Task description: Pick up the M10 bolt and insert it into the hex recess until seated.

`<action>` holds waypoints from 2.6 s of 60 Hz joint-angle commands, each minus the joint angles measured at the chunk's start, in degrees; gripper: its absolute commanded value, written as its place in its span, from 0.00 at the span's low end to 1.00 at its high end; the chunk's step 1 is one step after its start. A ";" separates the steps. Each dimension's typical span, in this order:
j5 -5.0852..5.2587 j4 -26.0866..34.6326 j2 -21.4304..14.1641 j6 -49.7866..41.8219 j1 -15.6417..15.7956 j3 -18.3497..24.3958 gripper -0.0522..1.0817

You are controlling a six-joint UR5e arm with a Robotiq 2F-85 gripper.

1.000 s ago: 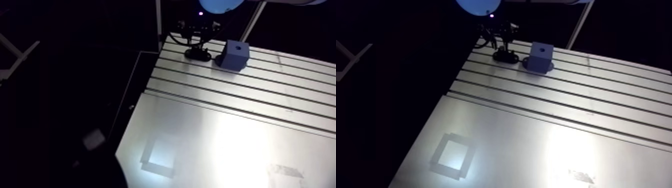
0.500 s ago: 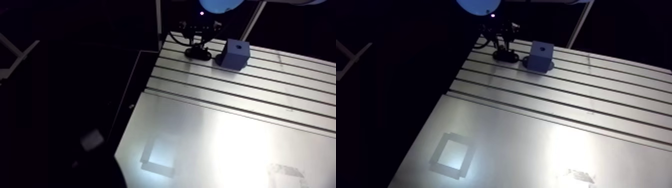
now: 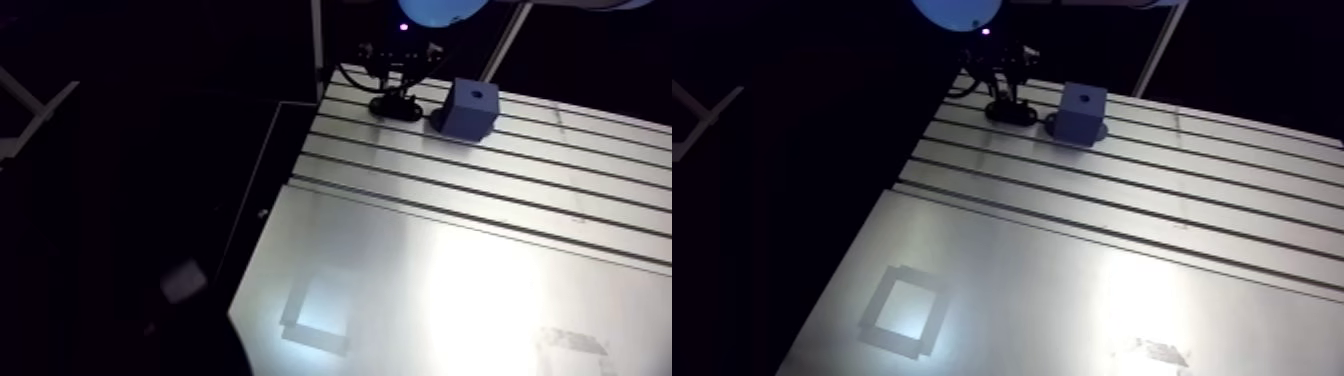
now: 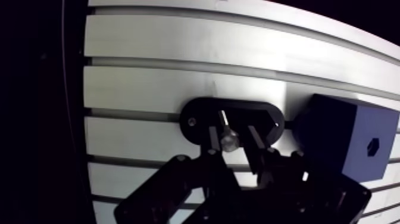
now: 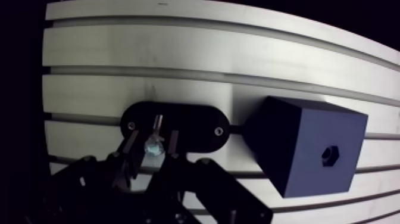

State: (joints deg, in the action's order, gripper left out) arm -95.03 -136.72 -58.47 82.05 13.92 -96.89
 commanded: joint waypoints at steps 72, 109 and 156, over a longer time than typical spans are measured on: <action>0.41 0.01 -0.52 0.00 -0.11 0.34 0.72; 0.41 1.03 -4.43 0.17 -0.38 0.61 0.77; 8.92 32.53 -12.05 22.17 -7.41 14.66 0.91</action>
State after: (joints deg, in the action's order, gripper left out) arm -91.77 -118.16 -68.94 97.09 9.70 -89.82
